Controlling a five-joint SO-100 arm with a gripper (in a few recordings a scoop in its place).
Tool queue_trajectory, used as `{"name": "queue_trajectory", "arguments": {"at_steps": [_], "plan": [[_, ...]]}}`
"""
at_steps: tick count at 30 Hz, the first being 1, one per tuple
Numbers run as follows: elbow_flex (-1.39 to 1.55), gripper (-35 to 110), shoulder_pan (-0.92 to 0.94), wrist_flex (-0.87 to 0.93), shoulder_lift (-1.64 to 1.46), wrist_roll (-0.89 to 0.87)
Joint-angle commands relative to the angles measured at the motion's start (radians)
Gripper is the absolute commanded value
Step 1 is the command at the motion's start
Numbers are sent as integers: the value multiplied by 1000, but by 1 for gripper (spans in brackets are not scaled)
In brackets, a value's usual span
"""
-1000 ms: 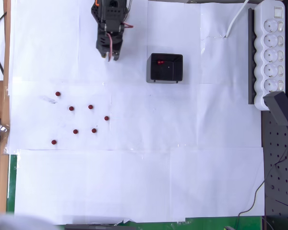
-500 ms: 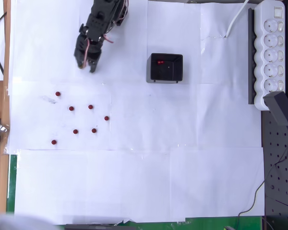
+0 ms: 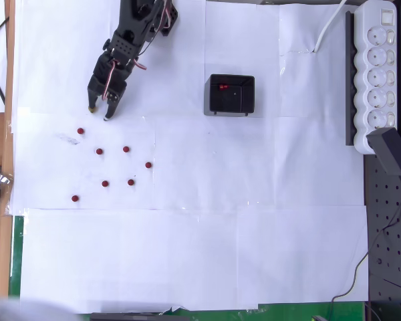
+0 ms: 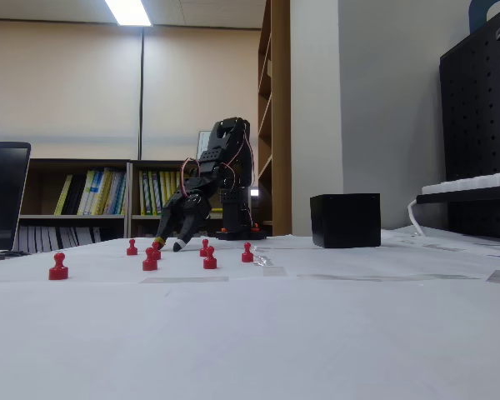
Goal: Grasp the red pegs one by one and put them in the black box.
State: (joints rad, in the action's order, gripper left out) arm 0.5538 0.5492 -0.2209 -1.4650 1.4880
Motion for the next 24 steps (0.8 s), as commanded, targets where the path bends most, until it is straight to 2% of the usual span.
{"name": "queue_trajectory", "arguments": {"at_steps": [1, 24], "plan": [[61, 14, 15, -75, -86, 11], [272, 14, 72, -81, -262, 14]]}}
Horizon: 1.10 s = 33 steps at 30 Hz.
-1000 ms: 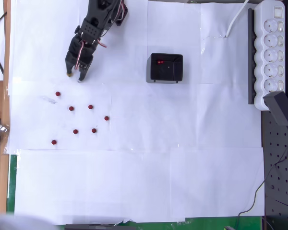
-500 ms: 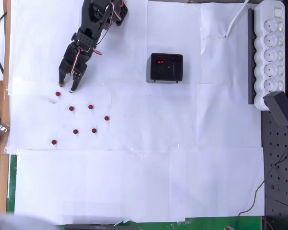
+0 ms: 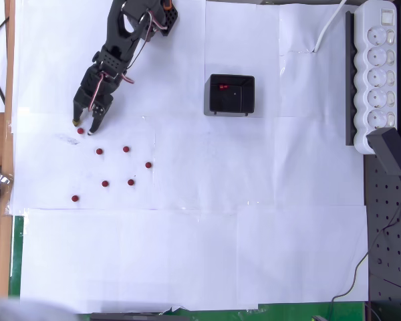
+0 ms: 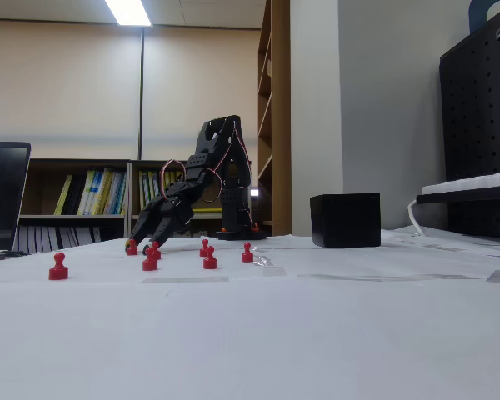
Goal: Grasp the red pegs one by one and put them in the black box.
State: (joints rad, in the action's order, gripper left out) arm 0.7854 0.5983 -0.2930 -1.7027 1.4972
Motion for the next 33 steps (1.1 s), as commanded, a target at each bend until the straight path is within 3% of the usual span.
{"name": "queue_trajectory", "arguments": {"at_steps": [1, 9, 16, 22, 26, 30, 33], "plan": [[43, 14, 21, -12, -28, 6], [51, 14, -5, -18, -38, 17], [54, 3, -9, -14, -37, 31], [55, 0, -6, 98, 6, 32], [74, 0, -14, 393, 160, 28], [184, 0, -74, 996, 416, 34], [276, 0, -184, 1330, 563, 106]]}}
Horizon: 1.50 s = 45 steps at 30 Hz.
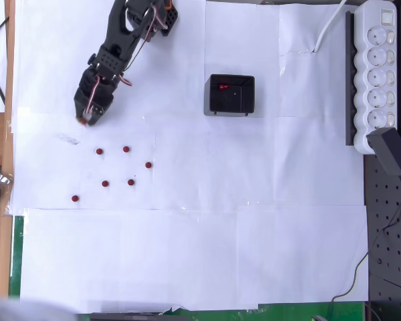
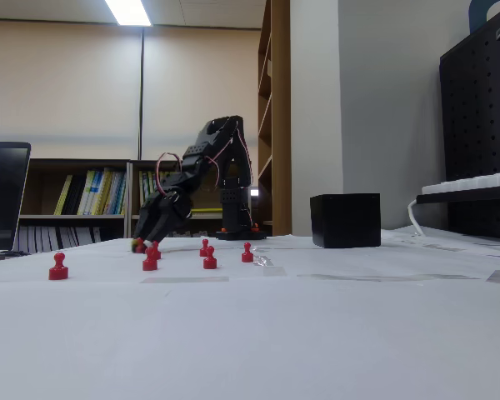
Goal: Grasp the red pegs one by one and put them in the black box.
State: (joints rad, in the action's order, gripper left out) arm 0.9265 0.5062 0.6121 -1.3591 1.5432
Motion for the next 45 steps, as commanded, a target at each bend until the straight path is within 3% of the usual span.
{"name": "queue_trajectory", "arguments": {"at_steps": [1, 5, 9, 14, 18, 26, 30, 39, 45], "plan": [[175, 0, -138, 518, 252, 95], [440, 0, -410, 896, 295, 285], [672, 0, -723, 1083, 270, 506], [707, 0, -1026, 1025, 212, 739], [673, 0, -1164, 931, 118, 867], [617, 0, -1261, 667, -124, 937], [623, 0, -1284, 626, -186, 939], [646, 10, -1304, 727, -201, 930], [698, 12, -1236, 796, -5, 905]]}}
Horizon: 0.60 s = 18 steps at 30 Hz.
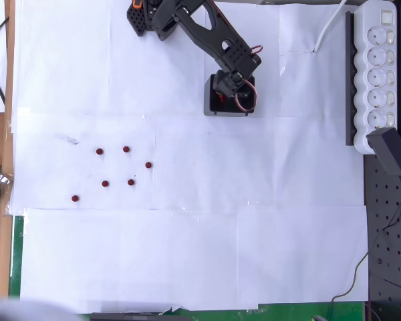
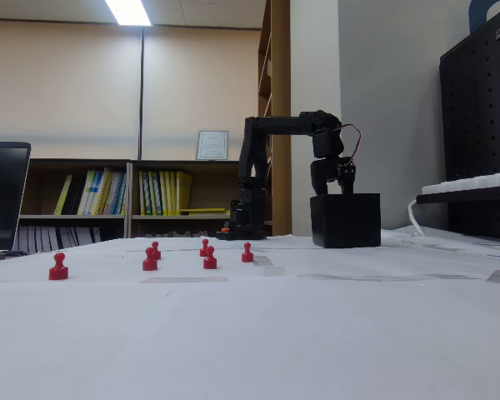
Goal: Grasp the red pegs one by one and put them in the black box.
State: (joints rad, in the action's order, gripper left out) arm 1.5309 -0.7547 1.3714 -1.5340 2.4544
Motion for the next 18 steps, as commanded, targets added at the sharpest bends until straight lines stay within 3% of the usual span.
{"name": "queue_trajectory", "arguments": {"at_steps": [1, 6, 10, 13, 18], "plan": [[101, 12, 49, 38, 221, -17], [153, 13, 212, 29, 423, -97], [-37, 12, 359, -9, 541, -256], [-258, 12, 518, -155, 580, -405], [-627, 12, 746, -580, 549, -640]]}}
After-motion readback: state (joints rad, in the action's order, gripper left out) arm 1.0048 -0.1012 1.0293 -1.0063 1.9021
